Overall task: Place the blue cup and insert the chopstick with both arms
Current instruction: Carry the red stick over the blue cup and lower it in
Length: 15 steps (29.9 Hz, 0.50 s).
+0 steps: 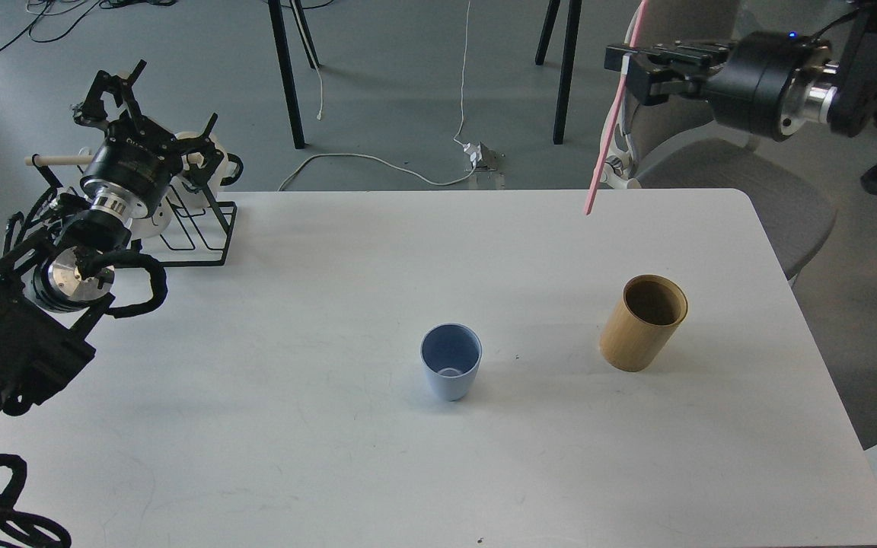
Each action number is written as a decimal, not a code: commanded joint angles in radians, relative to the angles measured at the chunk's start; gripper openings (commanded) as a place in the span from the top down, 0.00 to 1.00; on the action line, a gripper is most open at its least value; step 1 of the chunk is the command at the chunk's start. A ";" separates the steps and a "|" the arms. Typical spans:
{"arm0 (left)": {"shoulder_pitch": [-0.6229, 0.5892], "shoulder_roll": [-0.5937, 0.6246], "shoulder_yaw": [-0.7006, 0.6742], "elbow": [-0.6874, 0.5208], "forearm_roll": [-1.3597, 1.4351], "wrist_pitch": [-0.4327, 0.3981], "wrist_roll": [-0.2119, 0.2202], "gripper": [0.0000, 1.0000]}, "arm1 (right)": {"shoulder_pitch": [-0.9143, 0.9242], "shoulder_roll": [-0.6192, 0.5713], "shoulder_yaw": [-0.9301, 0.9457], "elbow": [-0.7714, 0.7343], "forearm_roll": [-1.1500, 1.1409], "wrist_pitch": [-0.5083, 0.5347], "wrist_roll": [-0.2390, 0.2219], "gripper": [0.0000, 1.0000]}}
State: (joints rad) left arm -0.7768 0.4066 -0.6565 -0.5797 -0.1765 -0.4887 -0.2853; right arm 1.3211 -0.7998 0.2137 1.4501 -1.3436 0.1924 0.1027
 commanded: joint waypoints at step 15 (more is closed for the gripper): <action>-0.007 -0.011 -0.006 -0.005 0.000 0.000 0.000 0.01 | -0.240 0.339 -0.045 -0.140 0.038 -0.131 -0.003 0.99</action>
State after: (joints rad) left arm -0.7838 0.3963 -0.6626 -0.5827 -0.1765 -0.4887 -0.2852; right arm 1.1060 -0.4929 0.1782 1.3163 -1.2966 0.0634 0.0995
